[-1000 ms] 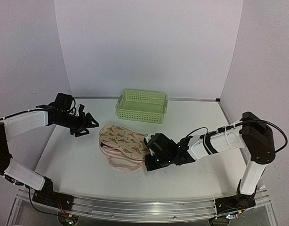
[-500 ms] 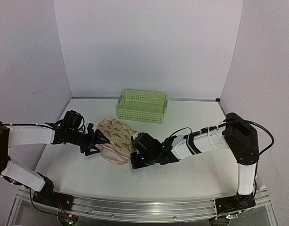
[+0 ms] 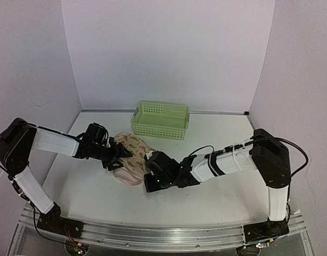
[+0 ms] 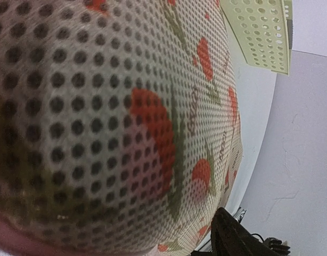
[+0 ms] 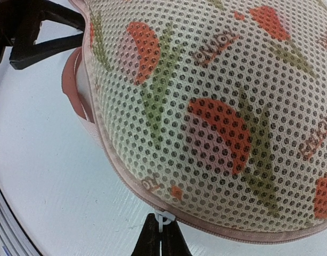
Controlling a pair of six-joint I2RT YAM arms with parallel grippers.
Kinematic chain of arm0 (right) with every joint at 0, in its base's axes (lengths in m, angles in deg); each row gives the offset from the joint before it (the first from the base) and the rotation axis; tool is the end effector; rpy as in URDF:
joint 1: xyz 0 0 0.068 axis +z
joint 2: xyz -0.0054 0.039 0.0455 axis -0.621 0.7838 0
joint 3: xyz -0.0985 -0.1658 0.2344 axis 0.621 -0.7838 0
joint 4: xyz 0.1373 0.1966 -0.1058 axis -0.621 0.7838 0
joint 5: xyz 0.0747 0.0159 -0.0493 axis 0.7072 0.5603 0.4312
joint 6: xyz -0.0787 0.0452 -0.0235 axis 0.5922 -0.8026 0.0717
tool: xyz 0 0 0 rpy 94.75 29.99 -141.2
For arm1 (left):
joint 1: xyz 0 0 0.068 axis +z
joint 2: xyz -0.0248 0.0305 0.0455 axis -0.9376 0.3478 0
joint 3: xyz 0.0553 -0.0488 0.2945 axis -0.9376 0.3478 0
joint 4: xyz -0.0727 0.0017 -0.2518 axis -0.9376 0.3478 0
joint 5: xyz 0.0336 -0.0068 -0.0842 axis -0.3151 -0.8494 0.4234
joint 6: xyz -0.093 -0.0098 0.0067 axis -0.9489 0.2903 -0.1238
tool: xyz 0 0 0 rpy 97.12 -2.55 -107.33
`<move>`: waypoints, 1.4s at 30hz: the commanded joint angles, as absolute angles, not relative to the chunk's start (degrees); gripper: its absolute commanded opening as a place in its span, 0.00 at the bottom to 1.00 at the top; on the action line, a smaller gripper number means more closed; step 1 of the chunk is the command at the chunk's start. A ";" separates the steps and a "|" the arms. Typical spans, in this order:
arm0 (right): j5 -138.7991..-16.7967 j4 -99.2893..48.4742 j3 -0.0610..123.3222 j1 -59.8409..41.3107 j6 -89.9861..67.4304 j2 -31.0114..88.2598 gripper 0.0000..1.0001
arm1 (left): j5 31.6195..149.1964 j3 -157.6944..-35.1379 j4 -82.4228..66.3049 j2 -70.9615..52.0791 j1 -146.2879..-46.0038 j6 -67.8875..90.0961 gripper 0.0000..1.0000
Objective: Unzip the laundry bag and remove the bra
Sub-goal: Hold the laundry bag at the center of the board, then unzip the zipper of the laundry bag.
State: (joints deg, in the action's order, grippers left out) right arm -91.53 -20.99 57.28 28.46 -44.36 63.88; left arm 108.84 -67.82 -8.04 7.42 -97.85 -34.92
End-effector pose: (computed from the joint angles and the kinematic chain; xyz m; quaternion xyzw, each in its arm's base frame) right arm 0.1924 0.4274 0.1258 -0.2011 0.9170 0.2439 0.2435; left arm 0.2832 -0.1950 0.1553 -0.1469 0.8961 -0.4020 0.1175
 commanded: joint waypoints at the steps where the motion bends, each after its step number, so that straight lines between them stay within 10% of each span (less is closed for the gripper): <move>1: -92.66 -23.08 58.65 28.76 -43.71 63.83 0.00 | 108.11 -72.29 -12.18 9.39 -98.39 -35.65 0.68; 14: -93.98 -23.46 57.04 28.84 -44.01 62.71 0.00 | 109.06 -72.64 -12.39 10.09 -98.43 -34.33 0.01; 42: -95.44 -24.18 36.86 20.31 -26.57 47.45 0.00 | 122.25 -69.46 -7.18 7.94 -98.39 -15.63 0.00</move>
State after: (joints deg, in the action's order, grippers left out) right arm -98.59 -23.28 37.87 23.69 -32.78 51.35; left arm 119.47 -69.59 -9.73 10.92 -98.49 -21.70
